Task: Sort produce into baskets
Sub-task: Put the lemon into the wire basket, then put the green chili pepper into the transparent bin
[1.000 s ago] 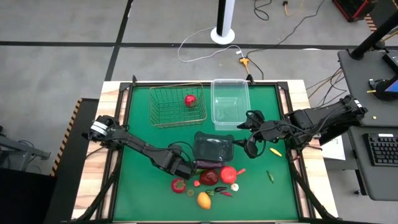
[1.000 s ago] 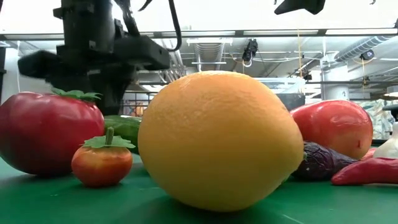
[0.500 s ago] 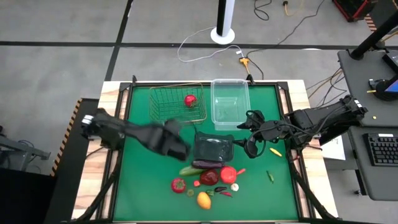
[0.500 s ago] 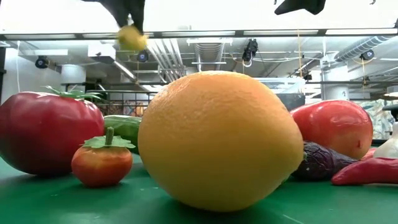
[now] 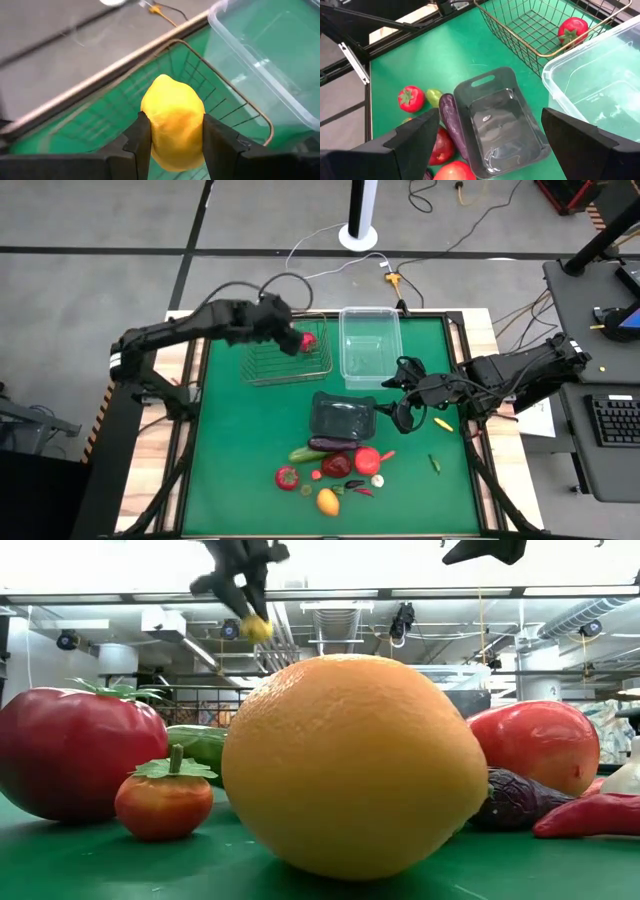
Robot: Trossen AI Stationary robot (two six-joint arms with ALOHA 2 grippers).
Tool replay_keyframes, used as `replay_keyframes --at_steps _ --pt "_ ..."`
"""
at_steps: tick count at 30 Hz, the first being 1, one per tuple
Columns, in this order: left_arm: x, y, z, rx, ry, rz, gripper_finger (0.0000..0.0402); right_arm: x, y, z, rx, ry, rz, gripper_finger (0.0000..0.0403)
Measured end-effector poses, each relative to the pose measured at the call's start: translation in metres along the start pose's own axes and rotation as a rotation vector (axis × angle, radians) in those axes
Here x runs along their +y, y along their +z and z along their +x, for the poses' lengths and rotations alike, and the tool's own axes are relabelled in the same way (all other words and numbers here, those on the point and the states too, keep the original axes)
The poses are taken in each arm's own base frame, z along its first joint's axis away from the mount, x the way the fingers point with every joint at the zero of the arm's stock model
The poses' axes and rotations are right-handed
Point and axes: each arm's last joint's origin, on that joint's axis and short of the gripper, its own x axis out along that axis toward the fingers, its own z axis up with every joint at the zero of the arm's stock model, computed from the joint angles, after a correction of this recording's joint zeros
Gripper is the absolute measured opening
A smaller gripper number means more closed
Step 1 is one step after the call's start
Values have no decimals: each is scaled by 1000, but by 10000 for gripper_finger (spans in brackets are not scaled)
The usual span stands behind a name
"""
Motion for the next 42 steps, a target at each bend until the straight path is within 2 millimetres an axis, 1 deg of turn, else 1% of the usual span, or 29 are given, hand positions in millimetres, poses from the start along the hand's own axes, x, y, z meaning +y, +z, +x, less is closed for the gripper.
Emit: replay_keyframes --at_steps 3,7,12,16,20,26,30,37,39,42 --pt "7 -5 29 40 -36 -35 122 0 0 0 0 0 13 343" --pt "18 -22 58 132 39 -54 122 0 0 0 0 0 30 343" --pt "21 -45 77 219 71 -50 122 0 0 0 -9 -12 32 343" --pt "26 -58 87 260 104 -47 122 -1 0 0 -16 -21 32 343" --pt "27 -61 89 249 140 -97 135 -1 0 0 -16 -21 32 343" --pt "27 -55 87 204 169 -86 191 -1 0 0 -16 -21 32 343" --pt "27 -53 85 196 166 -78 218 -1 0 0 -16 -21 42 343" --pt "26 -53 84 200 168 -77 232 -1 0 0 -4 -11 68 343" --pt "23 -50 78 187 153 -73 233 -2 -3 -1 43 1 91 343" --pt "14 -44 62 156 109 -36 233 -4 -9 -4 161 15 147 343"
